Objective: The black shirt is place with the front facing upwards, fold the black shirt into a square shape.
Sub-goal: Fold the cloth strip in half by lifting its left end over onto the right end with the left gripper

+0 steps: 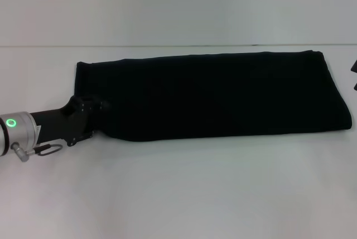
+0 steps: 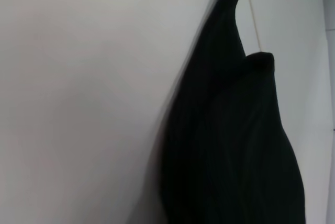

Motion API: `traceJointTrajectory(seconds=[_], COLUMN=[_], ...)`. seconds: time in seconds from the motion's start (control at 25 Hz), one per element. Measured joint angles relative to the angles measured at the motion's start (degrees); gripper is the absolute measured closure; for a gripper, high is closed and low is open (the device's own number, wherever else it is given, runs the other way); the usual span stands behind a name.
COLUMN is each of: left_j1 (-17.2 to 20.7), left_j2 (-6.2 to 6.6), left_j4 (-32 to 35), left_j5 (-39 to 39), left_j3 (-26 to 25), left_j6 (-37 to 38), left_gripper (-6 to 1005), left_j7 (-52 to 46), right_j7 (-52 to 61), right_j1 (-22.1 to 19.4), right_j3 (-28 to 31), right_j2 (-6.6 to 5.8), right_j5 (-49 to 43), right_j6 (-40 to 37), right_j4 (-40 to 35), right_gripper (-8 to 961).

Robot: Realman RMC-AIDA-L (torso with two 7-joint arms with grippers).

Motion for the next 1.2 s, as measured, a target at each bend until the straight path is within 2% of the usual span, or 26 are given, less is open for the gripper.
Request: traceJointTrajectory(seconds=[0.24, 0.36, 0.56, 0.72, 0.76, 1.08, 1.2], left_j1=[0.0, 0.0, 0.3, 1.1, 2.6, 7.3, 9.4], left_j2=[-0.06, -0.14, -0.41, -0.44, -0.62, -1.12, -1.98], left_j4=[0.1, 0.3, 2.5, 3.9, 5.9, 10.2, 11.6], left_j5=[0.0, -0.2, -0.5, -0.2, -0.2, -0.5, -0.6], left_j3=[1.3, 1.2, 0.9, 1.1, 1.3, 0.4, -1.1], left_j6=[-0.4, -0.4, -0.4, -1.6, -2.1, -2.6, -3.9], left_gripper=[390, 630, 837, 942, 968, 968, 968], left_j7=[0.8, 2.5, 9.6, 12.0, 12.9, 14.8, 15.1], right_j7=[0.0, 0.0, 0.0, 0.1, 0.2, 0.7, 0.9], right_j1=[-0.2, -0.3, -0.4, -0.5, -0.5, -0.5, -0.4], right_j3=[0.3, 0.3, 1.2, 2.0, 2.0, 2.1, 2.1], right_j2=[0.00, 0.00, -0.05, -0.09, -0.09, 0.17, 0.29], right_j5=[-0.1, -0.2, -0.3, -0.2, -0.2, 0.0, 0.1], right_j6=[0.0, 0.2, 0.6, 0.7, 0.7, 1.0, 1.0], right_j4=[0.0, 0.0, 0.0, 0.2, 0.3, 0.6, 0.6], right_gripper=[130, 130, 130, 130, 130, 131, 131])
